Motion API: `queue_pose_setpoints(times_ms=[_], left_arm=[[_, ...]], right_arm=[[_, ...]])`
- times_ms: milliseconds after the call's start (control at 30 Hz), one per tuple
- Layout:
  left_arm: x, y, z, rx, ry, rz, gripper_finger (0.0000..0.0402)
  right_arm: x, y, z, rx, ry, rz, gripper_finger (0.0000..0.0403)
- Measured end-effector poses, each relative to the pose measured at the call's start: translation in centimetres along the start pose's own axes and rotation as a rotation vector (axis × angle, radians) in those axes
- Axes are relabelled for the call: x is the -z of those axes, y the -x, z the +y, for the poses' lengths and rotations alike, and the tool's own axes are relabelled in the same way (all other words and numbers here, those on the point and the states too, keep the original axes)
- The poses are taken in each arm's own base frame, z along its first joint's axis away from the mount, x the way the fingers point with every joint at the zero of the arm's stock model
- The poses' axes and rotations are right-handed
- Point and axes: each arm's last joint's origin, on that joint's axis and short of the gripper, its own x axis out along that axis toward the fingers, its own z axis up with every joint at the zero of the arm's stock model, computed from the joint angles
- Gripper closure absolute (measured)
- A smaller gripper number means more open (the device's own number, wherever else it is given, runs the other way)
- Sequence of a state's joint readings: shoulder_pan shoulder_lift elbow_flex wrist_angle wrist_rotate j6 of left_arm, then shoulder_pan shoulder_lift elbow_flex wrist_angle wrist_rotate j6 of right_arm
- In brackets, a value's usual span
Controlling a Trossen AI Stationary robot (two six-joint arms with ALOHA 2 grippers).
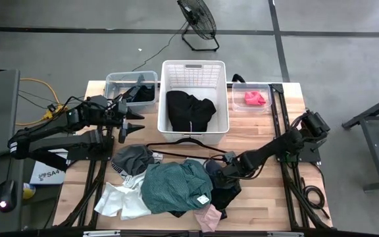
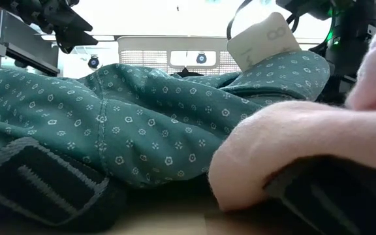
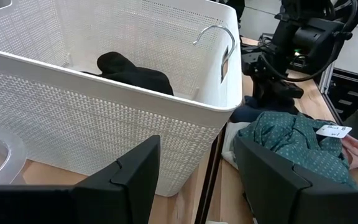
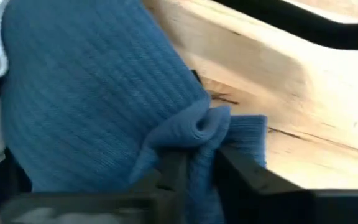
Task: Pick & Place Cloths
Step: Put the blue sock into the right transparent bin
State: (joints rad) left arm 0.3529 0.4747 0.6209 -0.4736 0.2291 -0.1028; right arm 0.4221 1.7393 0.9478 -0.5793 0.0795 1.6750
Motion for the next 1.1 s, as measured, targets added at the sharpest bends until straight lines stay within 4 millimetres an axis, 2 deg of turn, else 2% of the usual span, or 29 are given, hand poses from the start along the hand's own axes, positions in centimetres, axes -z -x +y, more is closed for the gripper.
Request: queue_pose_setpoints(times_ms=[67,300,733,1100], left_arm=[[0.0,0.0,0.0,0.0,0.0,0.0,0.0199],[0.0,0.0,0.0,0.0,0.0,0.0,0.0199],[0.0,0.0,0.0,-0.001,0.007,0.0,0.0199],[0.0,0.0,0.0,0.0,0.007,-0.002,0.0199]], right_arm=[[0.0,0.0,0.0,-0.002,0.029,0.0,0.0386],[0.4,1.3,0.0,-0.054,0.081,-0.029,0.0396],[1.6,9.5,-1.2,-0.355,0.176,-0.28,0.0398],[1.1,14.7,-3.1,-0.518,0.283,-0.497,0.0399]])
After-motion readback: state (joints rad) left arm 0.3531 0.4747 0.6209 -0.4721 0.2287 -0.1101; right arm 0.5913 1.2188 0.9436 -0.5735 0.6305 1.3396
